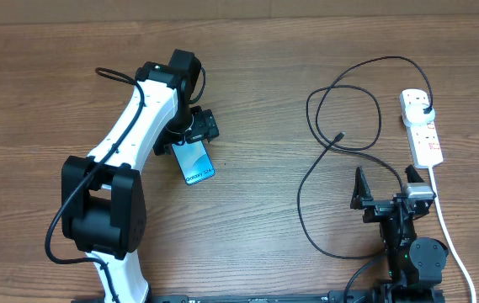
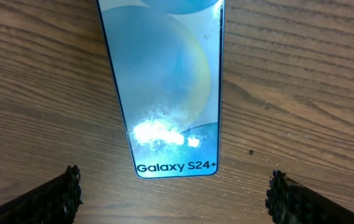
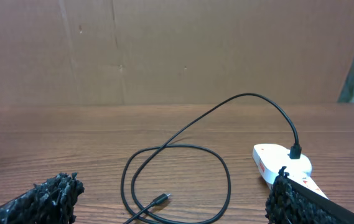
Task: Plug charger to phone and switch on socket
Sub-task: 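Close the left gripper on the phone's bottom edge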
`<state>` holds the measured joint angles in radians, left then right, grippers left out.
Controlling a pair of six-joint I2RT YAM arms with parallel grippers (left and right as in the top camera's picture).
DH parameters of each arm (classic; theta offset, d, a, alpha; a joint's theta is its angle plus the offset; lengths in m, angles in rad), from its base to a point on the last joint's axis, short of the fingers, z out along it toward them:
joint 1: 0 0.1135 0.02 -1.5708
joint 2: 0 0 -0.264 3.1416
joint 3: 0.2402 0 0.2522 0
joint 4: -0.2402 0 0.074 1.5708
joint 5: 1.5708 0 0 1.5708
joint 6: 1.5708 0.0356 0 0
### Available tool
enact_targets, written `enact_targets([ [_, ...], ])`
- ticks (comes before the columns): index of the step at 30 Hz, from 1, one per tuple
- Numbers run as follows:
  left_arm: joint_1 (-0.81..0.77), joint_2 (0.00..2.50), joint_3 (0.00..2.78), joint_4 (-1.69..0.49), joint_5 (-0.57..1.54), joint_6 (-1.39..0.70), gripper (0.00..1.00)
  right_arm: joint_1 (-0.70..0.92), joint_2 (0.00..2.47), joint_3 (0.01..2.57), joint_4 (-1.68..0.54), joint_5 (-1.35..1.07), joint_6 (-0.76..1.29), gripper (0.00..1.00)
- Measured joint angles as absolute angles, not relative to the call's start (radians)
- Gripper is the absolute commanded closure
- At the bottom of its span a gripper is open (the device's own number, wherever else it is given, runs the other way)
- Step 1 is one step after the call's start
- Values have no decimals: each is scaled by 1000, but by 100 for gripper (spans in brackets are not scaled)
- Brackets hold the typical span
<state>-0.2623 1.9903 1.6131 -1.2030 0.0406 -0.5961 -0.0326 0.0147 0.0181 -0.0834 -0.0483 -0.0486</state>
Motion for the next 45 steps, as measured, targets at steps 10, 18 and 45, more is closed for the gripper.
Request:
enact_targets([
  [10, -262, 1990, 1613, -1224, 41, -596, 1, -33, 15, 18, -83, -48, -49, 0],
  [18, -262, 1990, 1613, -1224, 41, -596, 1, -33, 15, 18, -83, -49, -49, 0],
  [45, -262, 1990, 1613, -1178, 20, -596, 0, -33, 15, 18, -83, -48, -49, 0],
])
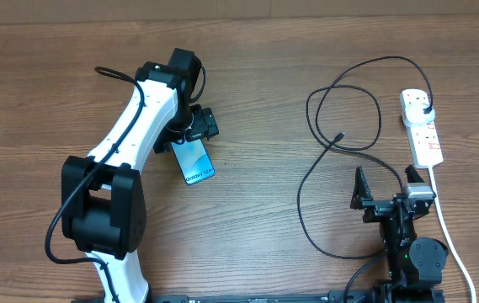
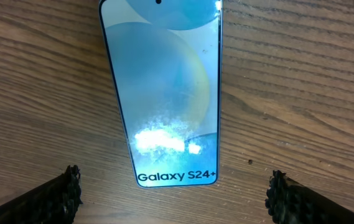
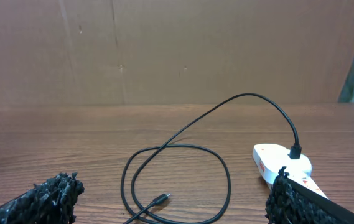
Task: Plug charger to phone and switch on socket
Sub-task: 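Close the left gripper on the phone's bottom edge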
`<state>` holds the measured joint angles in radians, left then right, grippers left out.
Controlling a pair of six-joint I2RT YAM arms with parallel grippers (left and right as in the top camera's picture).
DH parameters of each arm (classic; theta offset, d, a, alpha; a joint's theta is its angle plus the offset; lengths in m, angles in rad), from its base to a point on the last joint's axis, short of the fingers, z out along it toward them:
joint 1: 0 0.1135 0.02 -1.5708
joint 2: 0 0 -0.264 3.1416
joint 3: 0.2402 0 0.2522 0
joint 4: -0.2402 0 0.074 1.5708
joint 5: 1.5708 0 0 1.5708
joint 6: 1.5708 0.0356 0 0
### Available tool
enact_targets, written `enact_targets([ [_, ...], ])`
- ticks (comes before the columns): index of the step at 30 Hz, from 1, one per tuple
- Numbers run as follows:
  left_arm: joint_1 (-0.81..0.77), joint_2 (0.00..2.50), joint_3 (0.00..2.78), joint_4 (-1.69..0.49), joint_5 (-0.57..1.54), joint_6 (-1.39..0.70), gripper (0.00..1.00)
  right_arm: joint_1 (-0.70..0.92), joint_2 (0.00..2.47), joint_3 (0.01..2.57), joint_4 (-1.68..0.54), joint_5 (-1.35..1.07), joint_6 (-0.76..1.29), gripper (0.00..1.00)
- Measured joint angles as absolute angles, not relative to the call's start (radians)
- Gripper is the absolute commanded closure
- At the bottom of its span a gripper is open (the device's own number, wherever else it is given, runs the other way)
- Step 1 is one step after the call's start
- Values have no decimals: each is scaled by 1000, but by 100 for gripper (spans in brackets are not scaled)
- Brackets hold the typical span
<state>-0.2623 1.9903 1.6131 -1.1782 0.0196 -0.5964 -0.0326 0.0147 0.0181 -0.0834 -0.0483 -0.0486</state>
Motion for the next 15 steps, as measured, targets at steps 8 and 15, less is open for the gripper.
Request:
enact_targets([
  [8, -262, 1990, 1613, -1179, 34, -643, 0, -33, 15, 18, -83, -49, -49, 0],
  [15, -262, 1990, 1613, -1182, 79, -698, 0, -33, 15, 18, -83, -48, -49, 0],
])
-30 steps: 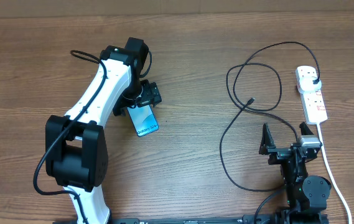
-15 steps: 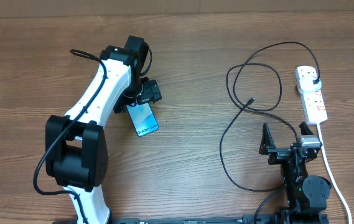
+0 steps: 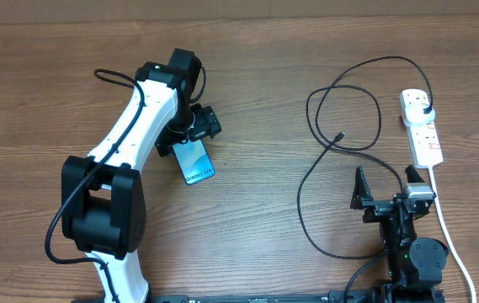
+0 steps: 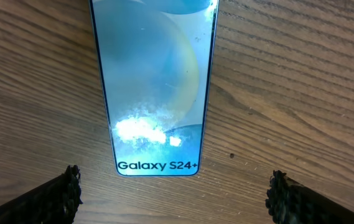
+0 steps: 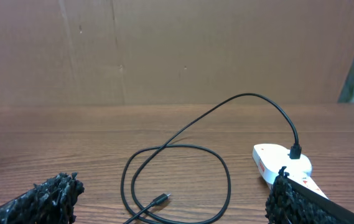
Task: Plug charger to phone and switch on socket
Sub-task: 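Close the left gripper on the phone's bottom edge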
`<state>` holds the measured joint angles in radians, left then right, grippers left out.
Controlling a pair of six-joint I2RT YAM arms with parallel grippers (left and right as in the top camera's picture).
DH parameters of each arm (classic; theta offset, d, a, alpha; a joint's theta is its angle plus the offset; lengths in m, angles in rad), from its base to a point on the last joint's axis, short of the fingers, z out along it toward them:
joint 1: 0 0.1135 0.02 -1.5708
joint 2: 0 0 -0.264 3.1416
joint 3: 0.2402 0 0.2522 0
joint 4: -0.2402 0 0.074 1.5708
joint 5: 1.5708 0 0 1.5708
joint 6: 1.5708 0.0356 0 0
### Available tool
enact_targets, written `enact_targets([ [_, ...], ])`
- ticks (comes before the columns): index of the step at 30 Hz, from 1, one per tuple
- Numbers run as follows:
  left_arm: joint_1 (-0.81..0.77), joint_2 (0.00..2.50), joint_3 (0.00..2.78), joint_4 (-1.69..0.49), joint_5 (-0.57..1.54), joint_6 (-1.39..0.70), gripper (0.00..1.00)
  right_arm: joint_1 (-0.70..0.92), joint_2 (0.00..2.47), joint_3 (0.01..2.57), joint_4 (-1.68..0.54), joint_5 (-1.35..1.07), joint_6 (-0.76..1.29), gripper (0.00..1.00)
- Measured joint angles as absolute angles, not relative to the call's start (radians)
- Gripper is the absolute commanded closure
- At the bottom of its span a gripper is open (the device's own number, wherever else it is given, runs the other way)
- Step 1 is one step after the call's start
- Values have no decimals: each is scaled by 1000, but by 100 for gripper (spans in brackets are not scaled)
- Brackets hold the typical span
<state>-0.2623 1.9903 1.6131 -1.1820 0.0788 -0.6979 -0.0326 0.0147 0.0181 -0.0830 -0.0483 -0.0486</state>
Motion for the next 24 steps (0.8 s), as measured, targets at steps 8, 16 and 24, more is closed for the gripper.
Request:
enact_targets([
  [8, -262, 2009, 1613, -1169, 69, -709, 0, -33, 15, 18, -83, -49, -49, 0],
  [16, -262, 2097, 1613, -1139, 35, -709, 0, -33, 15, 18, -83, -48, -49, 0],
  [24, -259, 2137, 1613, -1115, 1, -709, 0, -33, 15, 18, -83, -49, -48, 0],
])
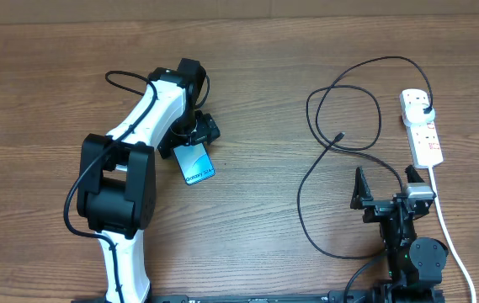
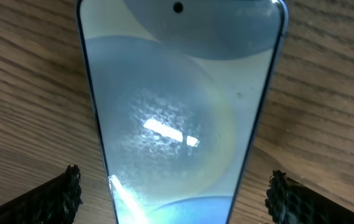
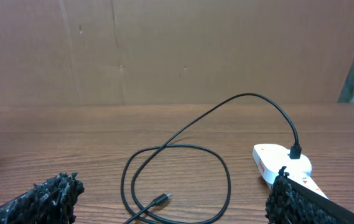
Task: Plug charger to phone and switch on socket
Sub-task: 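Close the left gripper on the phone's bottom edge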
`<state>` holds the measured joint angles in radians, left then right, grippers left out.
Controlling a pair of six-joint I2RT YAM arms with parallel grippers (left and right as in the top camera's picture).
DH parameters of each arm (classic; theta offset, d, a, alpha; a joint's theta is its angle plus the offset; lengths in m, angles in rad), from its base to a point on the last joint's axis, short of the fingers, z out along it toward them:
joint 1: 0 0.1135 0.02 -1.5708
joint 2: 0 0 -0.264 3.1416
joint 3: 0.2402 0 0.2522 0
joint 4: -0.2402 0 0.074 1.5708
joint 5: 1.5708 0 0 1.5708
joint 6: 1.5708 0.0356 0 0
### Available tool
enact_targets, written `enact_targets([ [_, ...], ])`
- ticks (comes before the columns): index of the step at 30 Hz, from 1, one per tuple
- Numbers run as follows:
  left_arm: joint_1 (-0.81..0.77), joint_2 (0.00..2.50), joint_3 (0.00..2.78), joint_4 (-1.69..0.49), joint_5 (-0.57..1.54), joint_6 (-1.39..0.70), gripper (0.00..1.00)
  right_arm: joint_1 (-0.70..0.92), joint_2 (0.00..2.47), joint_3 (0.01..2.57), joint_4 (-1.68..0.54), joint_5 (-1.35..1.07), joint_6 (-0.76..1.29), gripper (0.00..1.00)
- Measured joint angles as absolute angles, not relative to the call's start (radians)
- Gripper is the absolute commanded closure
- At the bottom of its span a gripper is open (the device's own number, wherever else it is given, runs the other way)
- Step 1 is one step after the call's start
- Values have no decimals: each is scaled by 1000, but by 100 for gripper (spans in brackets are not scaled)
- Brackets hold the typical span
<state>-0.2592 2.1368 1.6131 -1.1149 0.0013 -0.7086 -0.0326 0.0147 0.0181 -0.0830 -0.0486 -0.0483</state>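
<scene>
The phone [image 1: 195,165], its pale blue screen lit, lies face up on the table left of centre. My left gripper [image 1: 192,141] is low over it and open. In the left wrist view the phone [image 2: 177,112] fills the space between the two fingertips [image 2: 57,200], which stand apart from its edges. The black charger cable [image 1: 344,114] loops across the right half, and its free plug [image 1: 340,135] lies loose on the wood. In the right wrist view that plug [image 3: 160,199] lies ahead. My right gripper [image 1: 386,187] is open and empty near the front edge.
A white power strip [image 1: 422,126] lies at the far right with the charger's mains plug in its top socket and a white lead running toward the front edge. In the right wrist view the strip [image 3: 282,163] sits beside my right finger. A brown board backs the table.
My left gripper has come closer to the phone: the screen now looks larger, its camera hole shows and the printed name has left the view. The left arm's elbow has shifted right. The right arm is unchanged.
My left gripper stayed open above the phone through all earlier moments, shifting only slightly over its lower end. Now it is lower, straddling the phone's body. The phone, cable and power strip have kept their places, and the right arm has stayed still.
</scene>
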Motion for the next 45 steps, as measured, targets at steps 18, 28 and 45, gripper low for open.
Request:
enact_targets([
  [18, -259, 2138, 1613, -1090, -95, -709, 1, -33, 15, 18, -83, -48, -49, 0],
  [28, -259, 2138, 1612, -1073, -79, -709, 0, -33, 15, 18, -83, -48, -48, 0],
  [45, -249, 2138, 1533, -980, -19, -724, 0, -33, 15, 18, -83, -49, -49, 0],
])
